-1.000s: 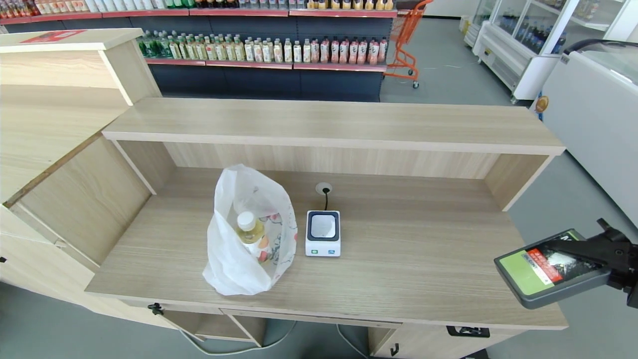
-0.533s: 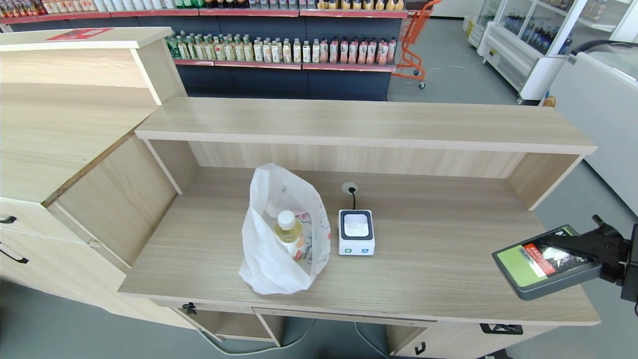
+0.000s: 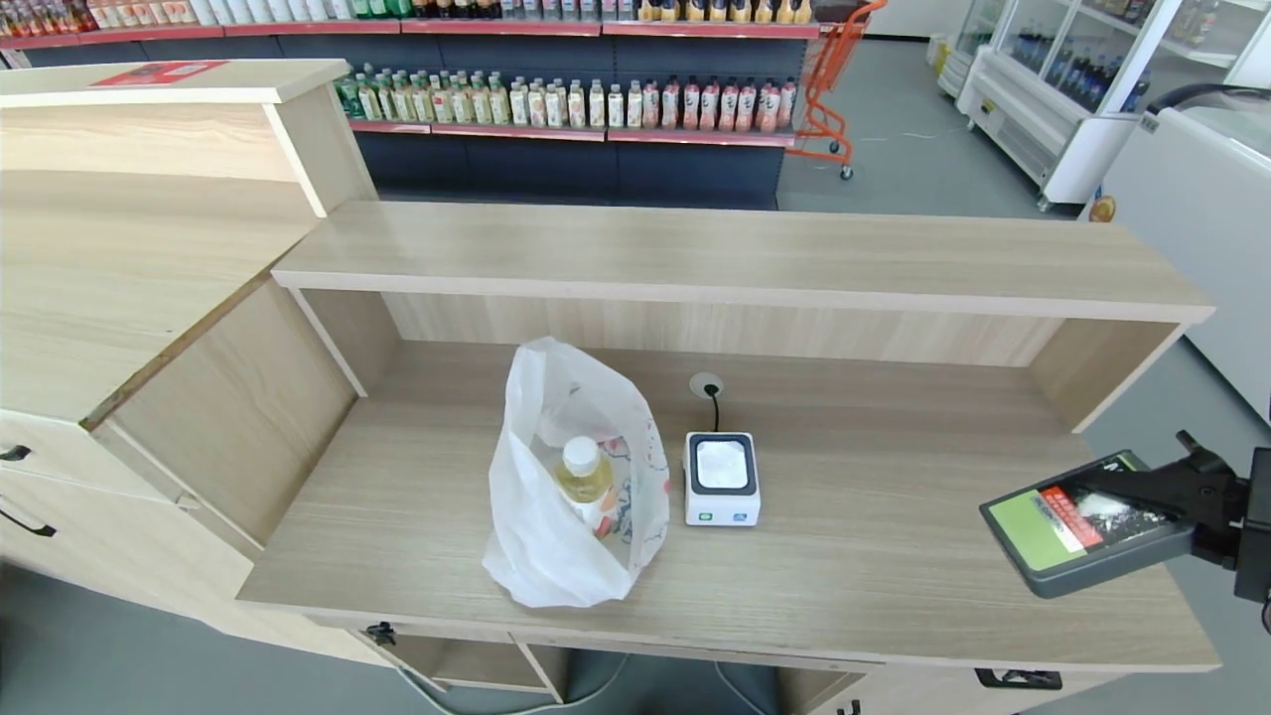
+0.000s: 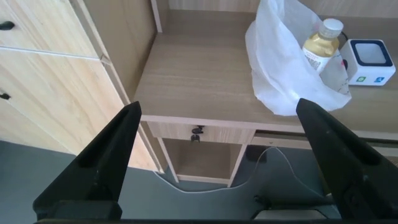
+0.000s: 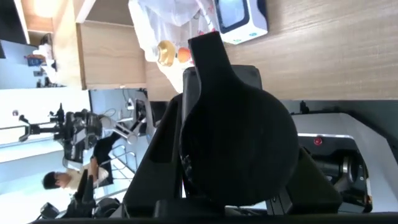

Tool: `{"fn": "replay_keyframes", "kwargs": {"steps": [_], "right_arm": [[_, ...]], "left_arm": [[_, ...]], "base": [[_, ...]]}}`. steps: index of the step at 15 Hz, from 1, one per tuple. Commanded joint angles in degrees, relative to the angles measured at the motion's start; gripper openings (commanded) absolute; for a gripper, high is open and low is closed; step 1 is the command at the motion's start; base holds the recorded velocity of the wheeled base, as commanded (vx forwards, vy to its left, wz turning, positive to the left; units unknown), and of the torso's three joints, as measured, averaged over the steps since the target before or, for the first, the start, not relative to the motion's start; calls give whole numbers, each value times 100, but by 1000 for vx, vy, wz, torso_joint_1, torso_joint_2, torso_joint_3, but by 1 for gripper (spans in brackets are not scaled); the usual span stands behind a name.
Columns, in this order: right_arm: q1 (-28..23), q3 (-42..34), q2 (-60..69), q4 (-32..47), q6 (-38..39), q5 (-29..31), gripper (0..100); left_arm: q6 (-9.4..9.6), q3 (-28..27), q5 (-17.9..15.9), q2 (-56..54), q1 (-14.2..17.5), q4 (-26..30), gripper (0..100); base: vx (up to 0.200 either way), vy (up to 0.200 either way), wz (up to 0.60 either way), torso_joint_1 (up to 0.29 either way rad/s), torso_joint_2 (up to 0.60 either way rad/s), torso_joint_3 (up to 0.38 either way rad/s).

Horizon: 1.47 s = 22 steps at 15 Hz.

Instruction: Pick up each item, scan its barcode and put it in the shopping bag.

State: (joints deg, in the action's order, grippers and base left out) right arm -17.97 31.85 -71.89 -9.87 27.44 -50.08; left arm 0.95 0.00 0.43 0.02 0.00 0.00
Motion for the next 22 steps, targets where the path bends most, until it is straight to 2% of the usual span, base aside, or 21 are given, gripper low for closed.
{"fn": "replay_keyframes", "kwargs": {"steps": [1,2,3,4,5,7,9,11,12,18,20,22], "right_arm": [[188,49,-150,-32,-11,253,0],[514,49,-317,-217,-11,684,0],[654,40,-370,-296,-11,833,0],[1138,5,-431,-375,-19,1149,0],[1393,-4,-449,-375,-19,1325,0],[2289,-109,-642,-384,-37,2151,0],[2755,-100,-1091,-480,-134,2740,0],[2896,-92,-1565,-929,-204,2881,0],[2922,-100,-1987,-1491,-213,2872,0],[3194,14,-3499,-3495,-389,2652,0],[3335,93,-3894,-3855,-635,2670,0],[3432,190,-4052,-3873,-819,2679,0]], "left_arm": [[2,0,1,-2,0,0,100],[-16,0,1,-2,-9,0,100],[-51,0,1,-2,-9,0,100],[-60,0,1,-2,-9,0,100],[-60,0,1,-2,-9,0,100],[-60,0,1,-2,-9,0,100],[-60,0,1,-2,-9,0,100],[-60,0,1,-2,-9,0,100],[-60,0,1,-2,-9,0,100],[-60,0,1,-2,-9,0,100],[-60,0,1,-2,-9,0,100],[-60,0,1,-2,-9,0,100]], "base": [[200,0,0,36,12,-12],[200,0,0,12,12,2],[200,0,0,7,-2,7],[0,0,0,0,0,0],[0,0,0,0,0,0],[0,0,0,0,0,0],[0,0,0,0,0,0],[0,0,0,0,0,0],[0,0,0,0,0,0],[0,0,0,0,0,0],[0,0,0,0,0,0],[0,0,0,0,0,0]]}}
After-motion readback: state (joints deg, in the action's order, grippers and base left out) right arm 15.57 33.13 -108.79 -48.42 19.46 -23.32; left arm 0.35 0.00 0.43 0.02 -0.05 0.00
